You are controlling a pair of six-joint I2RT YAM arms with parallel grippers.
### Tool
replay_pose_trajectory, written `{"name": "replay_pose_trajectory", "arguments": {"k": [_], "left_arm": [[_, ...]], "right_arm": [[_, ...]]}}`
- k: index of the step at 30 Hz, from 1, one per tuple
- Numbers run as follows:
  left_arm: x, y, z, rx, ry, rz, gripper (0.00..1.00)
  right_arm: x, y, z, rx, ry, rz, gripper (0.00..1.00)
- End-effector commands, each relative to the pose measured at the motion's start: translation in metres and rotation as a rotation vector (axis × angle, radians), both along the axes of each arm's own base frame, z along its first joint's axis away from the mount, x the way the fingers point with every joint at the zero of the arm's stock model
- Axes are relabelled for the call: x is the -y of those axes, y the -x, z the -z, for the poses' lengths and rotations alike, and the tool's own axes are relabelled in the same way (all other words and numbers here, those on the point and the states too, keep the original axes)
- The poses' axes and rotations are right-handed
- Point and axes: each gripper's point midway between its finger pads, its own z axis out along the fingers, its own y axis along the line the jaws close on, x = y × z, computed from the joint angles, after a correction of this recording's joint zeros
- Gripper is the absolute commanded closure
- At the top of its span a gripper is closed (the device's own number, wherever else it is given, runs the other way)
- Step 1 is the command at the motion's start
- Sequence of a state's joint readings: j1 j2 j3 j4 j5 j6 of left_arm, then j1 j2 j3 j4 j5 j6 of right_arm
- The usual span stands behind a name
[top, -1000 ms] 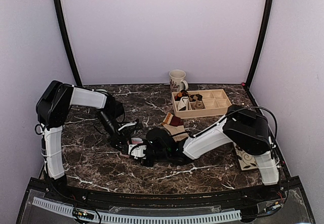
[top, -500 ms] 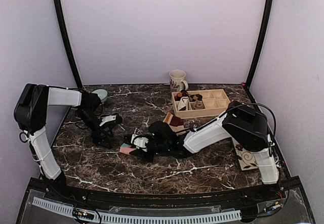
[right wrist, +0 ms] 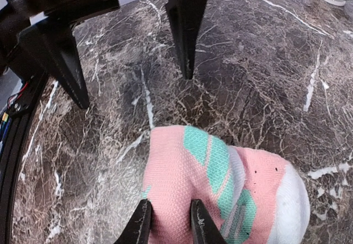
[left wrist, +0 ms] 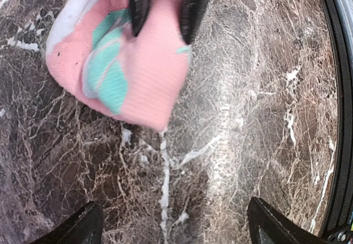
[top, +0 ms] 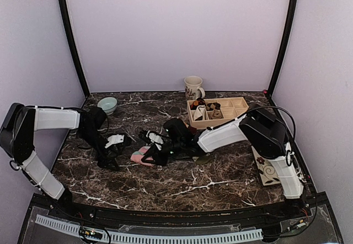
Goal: Roll the socks
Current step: Roll the sock at the center of the board.
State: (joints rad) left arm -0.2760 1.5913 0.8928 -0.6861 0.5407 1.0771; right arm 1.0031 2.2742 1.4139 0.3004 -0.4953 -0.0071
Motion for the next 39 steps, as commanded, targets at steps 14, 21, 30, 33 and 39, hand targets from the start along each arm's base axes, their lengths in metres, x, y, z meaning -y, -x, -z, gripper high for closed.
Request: {"name": "replay_pose_trajectory", "arguments": {"k": [14, 21, 30, 33, 39], "left_arm": [[0.054, -0.008, -0.017, 0.455, 0.089, 0.313, 0.17], [0.065, -0.024, -0.011, 0.590, 0.067, 0.371, 0.25], [0.079, -0.026, 0.002, 0.561, 0.036, 0.414, 0.35], [0.081, -0.032, 0.005, 0.531, 0.027, 0.388, 0.50], [0.080, -0.027, 0.020, 0.406, -0.009, 0.385, 0.89]], "right_arm": [[0.044, -0.006, 0.093, -0.645, 0.192, 0.205, 1.00], [0.044, -0.008, 0.096, -0.714, 0.168, 0.211, 1.00], [0.040, -0.014, 0.097, -0.725, 0.165, 0.226, 0.99], [0.038, -0.015, 0.093, -0.721, 0.149, 0.226, 0.98], [0.036, -0.025, 0.065, -0.659, 0.062, 0.246, 0.78]]}}
